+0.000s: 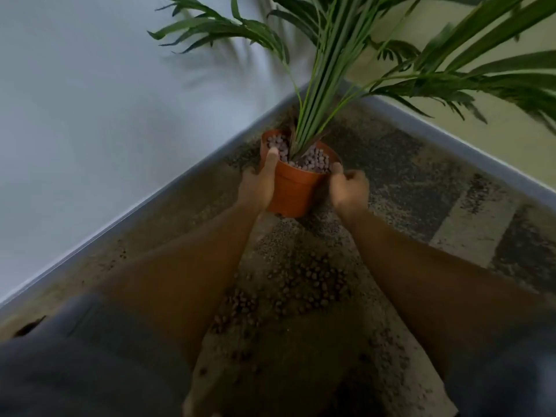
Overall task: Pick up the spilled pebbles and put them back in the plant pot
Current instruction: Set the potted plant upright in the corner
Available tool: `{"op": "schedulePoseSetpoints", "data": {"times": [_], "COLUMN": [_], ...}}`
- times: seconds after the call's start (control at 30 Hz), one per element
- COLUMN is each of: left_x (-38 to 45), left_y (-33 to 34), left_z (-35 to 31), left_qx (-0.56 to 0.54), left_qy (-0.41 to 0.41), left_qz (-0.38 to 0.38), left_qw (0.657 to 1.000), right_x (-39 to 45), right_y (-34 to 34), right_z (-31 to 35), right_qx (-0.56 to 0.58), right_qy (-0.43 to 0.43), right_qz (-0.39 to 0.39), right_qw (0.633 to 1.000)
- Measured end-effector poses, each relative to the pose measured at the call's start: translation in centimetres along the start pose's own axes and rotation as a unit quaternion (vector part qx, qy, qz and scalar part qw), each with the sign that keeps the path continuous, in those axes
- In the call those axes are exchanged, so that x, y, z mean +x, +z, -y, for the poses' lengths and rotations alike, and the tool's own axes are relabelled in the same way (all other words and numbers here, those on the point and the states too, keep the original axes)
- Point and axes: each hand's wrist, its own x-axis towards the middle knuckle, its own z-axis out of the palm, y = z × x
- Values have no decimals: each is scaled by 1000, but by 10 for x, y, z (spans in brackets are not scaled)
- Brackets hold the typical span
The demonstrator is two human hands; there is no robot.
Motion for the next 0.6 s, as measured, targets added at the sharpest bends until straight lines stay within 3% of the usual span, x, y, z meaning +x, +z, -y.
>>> {"op": "schedulePoseSetpoints", "data": {"times": [0.17, 0.37, 0.5, 0.6], "left_x": [12, 25, 26, 24], "left_y": [8, 13, 16, 16], "left_z": [-25, -16, -13, -9], "left_qx": [-52, -37, -48, -58], "left_qy": [-42, -43, -33, -31], "left_qz": [38, 24, 31, 30], "left_qw": [997, 998, 998, 997], "right_x": [18, 26, 22, 11], "right_y": [0, 5, 9, 16], "right_z": [33, 37, 47, 61], "right_qx": [-17, -28, -32, 0], "right_qy": [44, 26, -73, -180], "right_qz": [54, 50, 12, 24], "right_qw": [997, 998, 997, 983]}}
